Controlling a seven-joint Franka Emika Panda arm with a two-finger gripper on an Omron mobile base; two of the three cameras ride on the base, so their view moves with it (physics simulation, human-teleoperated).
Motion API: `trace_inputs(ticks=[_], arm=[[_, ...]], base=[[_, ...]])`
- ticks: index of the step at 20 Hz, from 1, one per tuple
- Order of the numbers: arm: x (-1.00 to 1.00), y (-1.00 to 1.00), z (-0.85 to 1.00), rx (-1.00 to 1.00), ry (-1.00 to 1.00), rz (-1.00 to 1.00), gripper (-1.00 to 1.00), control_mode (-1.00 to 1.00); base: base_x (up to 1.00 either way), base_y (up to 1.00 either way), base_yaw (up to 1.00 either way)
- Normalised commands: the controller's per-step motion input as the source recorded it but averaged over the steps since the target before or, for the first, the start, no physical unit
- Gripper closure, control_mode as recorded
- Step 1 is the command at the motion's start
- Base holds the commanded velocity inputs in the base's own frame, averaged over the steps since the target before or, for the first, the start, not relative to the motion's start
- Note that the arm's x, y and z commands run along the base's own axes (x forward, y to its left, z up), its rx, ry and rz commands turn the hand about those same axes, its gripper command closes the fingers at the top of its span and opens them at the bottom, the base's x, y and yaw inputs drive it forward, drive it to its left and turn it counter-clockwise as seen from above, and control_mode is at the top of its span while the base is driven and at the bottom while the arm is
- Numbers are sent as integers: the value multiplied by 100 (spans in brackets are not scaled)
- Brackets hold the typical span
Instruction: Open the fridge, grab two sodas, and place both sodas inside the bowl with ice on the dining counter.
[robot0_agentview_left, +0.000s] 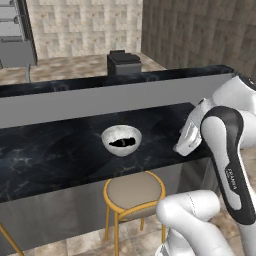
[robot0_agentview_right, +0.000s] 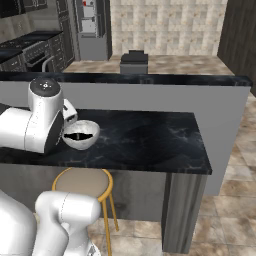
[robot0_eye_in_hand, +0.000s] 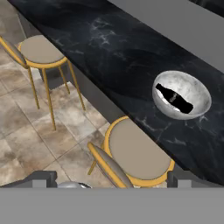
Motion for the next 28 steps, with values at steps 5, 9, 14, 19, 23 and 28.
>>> trace_inputs(ticks=[5,9,14,19,23,28], arm=[[-81,0,29,9,3,-46,-100,-100],[-84,0,26,9,3,-45,-100,-100],[-95,-5,12,6,0,-40,-100,-100],[-71,-7,-7,0,0,-20,-100,-100],[-4,0,-13,-1,0,0,-100,-100],[-3,0,-6,0,-1,0,-100,-100]], base=[[0,0,0],[0,0,0],[0,0,0],[0,0,0],[0,0,0],[0,0,0]])
